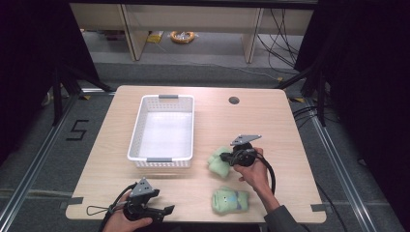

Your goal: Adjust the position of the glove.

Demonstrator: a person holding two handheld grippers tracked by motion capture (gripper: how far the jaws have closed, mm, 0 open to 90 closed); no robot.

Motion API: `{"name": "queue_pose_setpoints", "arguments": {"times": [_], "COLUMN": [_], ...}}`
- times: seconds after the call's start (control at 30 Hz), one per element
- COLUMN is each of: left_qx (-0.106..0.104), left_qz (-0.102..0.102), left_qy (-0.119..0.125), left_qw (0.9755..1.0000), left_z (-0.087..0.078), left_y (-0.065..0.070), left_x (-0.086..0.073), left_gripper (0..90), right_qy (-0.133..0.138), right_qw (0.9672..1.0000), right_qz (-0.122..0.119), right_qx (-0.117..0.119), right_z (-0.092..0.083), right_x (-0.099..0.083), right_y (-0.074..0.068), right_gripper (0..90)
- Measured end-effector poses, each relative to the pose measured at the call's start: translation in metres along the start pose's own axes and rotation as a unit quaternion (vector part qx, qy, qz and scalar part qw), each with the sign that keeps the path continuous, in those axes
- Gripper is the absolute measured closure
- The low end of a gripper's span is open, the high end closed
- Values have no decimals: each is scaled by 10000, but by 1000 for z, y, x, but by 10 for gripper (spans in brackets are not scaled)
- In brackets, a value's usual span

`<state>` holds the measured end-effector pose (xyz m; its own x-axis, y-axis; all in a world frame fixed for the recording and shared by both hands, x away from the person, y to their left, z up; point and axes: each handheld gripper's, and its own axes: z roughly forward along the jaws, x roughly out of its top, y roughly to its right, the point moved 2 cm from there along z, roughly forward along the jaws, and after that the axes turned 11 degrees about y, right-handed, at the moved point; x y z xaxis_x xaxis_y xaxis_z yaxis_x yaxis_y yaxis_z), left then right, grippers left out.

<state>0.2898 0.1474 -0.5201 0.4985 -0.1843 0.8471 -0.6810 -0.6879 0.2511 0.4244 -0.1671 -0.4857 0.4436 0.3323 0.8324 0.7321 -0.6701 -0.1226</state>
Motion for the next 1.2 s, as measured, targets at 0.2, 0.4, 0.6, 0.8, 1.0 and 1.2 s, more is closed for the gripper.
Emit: {"name": "queue_pose_setpoints", "arguments": {"times": [0.2, 0.4, 0.6, 0.8, 1.0, 1.2], "left_qx": [30, 54, 116, 240, 297, 253], "left_qz": [34, 11, -85, -159, -138, -190], "left_qy": [-42, -21, 120, 280, 329, 412], "left_qw": [10000, 10000, 9998, 9992, 9989, 9987], "left_z": [-1, -4, -8, -12, -14, -14], "left_y": [-2, -6, -8, -14, -12, -13], "left_x": [1, 3, 6, 9, 11, 11], "left_gripper": [176, 176, 176, 176, 176, 176], "right_qy": [250, 245, 186, 11, -192, -374], "right_qw": [9994, 9970, 9917, 9822, 9727, 9672], "right_qz": [-110, -390, -701, -1056, -1380, -1444], "right_qx": [220, 623, 1065, 1553, 1855, 2054], "right_z": [-15, -27, -25, -15, -1, 11], "right_x": [8, 13, 13, 12, 8, 2], "right_y": [-9, -31, -56, -85, -107, -119], "right_gripper": [859, 859, 859, 858, 858, 857]}}
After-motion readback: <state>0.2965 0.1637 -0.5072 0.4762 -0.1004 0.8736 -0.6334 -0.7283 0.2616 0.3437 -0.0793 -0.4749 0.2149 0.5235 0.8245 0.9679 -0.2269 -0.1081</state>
